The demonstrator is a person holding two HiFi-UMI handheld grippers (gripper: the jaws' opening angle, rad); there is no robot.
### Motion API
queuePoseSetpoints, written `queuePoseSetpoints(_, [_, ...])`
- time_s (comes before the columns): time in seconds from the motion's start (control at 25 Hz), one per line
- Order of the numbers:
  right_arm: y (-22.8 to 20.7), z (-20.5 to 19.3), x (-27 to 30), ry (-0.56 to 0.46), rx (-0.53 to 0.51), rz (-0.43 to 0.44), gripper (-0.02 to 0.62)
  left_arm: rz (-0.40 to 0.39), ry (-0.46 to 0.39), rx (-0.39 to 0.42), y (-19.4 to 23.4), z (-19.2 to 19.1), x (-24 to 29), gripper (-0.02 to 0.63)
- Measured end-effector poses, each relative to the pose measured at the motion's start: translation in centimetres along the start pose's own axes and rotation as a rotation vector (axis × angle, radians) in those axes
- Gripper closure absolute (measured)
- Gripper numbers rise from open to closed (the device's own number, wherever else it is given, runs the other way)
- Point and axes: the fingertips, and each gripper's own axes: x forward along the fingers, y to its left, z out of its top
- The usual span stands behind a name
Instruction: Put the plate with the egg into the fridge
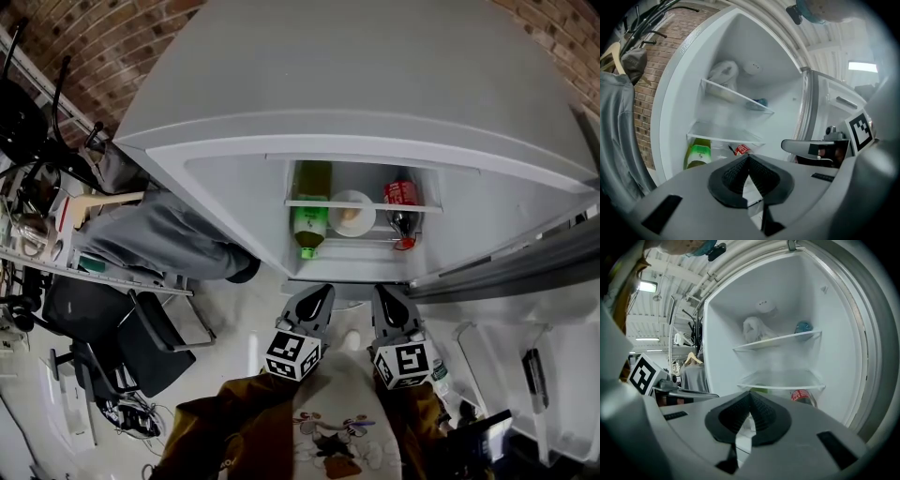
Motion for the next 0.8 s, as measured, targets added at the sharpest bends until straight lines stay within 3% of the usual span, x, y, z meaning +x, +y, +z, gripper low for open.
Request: queuePoseSetpoints(0.8, [0.15,-0.53,0.43,0.008,0.044,0.000,0.589,-0.003,-0.004,-0.004,0.17,0.01,-0.44,0.598])
